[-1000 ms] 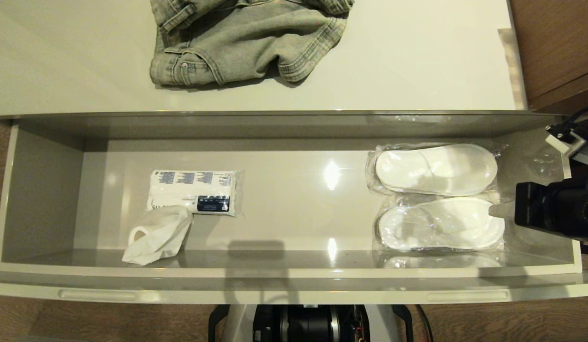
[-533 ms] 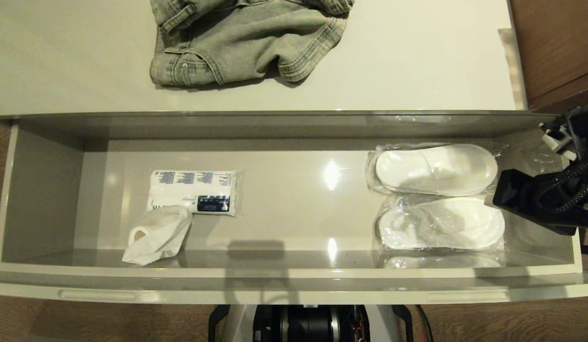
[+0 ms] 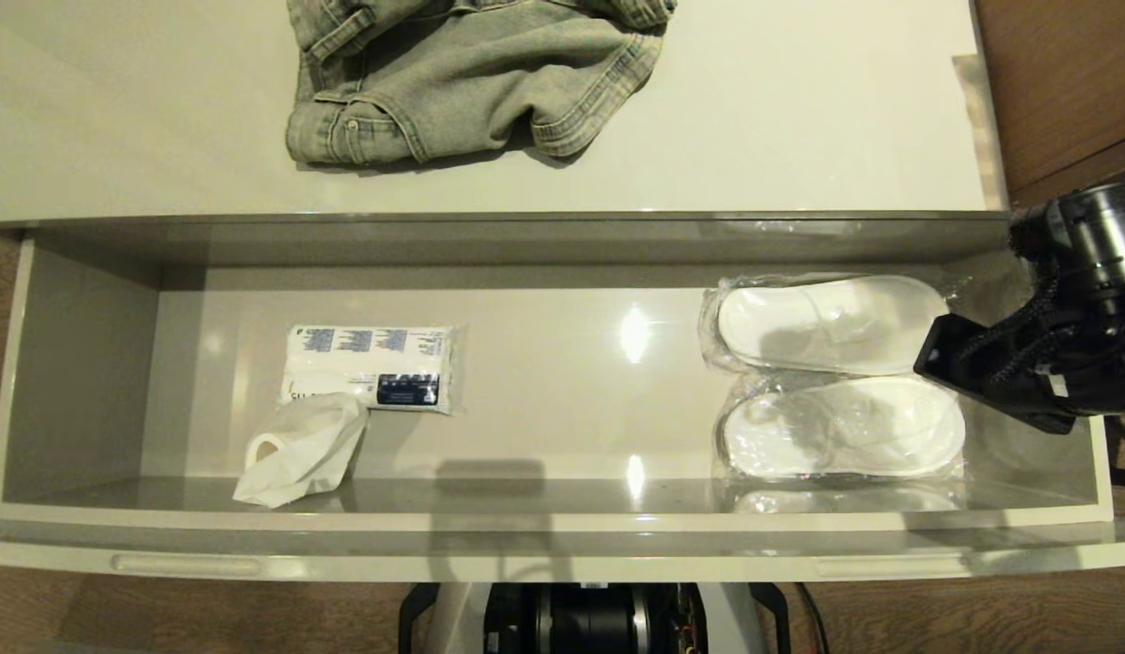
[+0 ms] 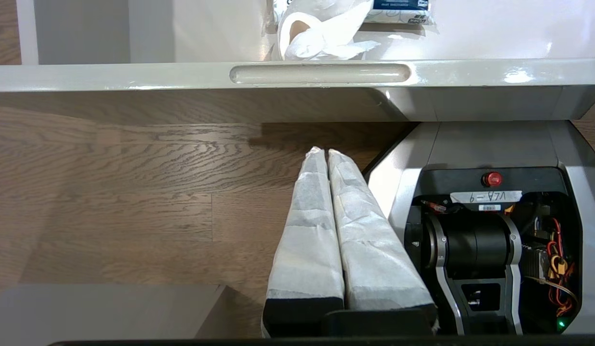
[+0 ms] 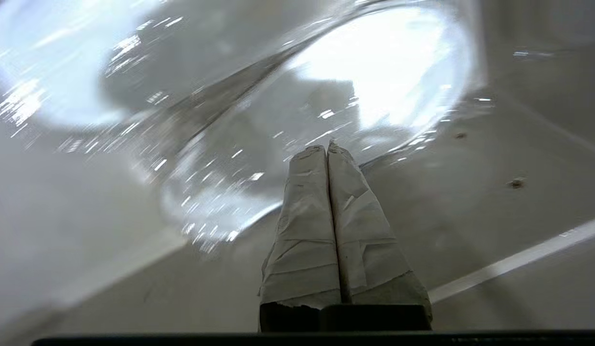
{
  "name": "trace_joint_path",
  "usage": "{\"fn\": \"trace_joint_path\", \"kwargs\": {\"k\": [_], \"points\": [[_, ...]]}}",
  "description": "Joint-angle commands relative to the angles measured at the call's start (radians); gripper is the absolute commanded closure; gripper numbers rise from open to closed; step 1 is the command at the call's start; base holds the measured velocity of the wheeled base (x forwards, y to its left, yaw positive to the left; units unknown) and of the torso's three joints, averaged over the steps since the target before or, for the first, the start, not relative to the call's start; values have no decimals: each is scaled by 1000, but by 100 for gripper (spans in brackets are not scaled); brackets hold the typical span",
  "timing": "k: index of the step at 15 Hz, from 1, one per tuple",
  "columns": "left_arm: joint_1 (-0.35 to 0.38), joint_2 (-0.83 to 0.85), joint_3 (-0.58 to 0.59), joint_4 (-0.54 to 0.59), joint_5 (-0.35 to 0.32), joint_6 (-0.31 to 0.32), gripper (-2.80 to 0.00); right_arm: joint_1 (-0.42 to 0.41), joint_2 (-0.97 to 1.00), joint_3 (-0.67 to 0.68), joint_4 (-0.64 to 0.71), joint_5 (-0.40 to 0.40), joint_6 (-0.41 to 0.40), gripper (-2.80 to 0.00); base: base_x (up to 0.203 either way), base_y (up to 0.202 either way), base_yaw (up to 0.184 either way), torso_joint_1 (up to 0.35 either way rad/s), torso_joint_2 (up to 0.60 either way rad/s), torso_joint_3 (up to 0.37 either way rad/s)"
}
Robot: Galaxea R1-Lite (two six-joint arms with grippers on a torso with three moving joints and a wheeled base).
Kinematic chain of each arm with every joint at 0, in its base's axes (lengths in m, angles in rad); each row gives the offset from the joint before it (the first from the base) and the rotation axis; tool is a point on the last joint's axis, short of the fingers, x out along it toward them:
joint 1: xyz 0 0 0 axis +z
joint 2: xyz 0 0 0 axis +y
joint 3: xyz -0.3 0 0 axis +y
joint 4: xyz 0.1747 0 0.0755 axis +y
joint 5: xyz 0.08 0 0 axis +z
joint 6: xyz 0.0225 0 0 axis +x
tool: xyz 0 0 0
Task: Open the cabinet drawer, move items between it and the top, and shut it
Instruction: Take out the disposable slippers from the drawer
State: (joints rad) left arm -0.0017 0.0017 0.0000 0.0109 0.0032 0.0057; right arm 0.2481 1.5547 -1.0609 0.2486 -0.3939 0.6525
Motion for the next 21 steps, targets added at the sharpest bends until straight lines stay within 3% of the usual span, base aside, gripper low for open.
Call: {"fn": "trace_joint_path", "kwargs": {"k": [1,11,12,16,21], "points": [[0,0,0,0,0,0,0,0,75,-25,7,-54,30,0,0,0,0,0,0,0],[0,0,0,0,0,0,0,-31,148,-121,8,-72,62,0,0,0,0,0,0,0],[0,0,0,0,0,0,0,-32,153,-125,8,-72,62,-280,0,0,0,0,0,0],[0,0,0,0,0,0,0,-67,161,-143,6,-48,78,-280,0,0,0,0,0,0],[0,0,2,0,0,0,0,-205,174,-180,37,130,84,-280,0,0,0,0,0,0]]}}
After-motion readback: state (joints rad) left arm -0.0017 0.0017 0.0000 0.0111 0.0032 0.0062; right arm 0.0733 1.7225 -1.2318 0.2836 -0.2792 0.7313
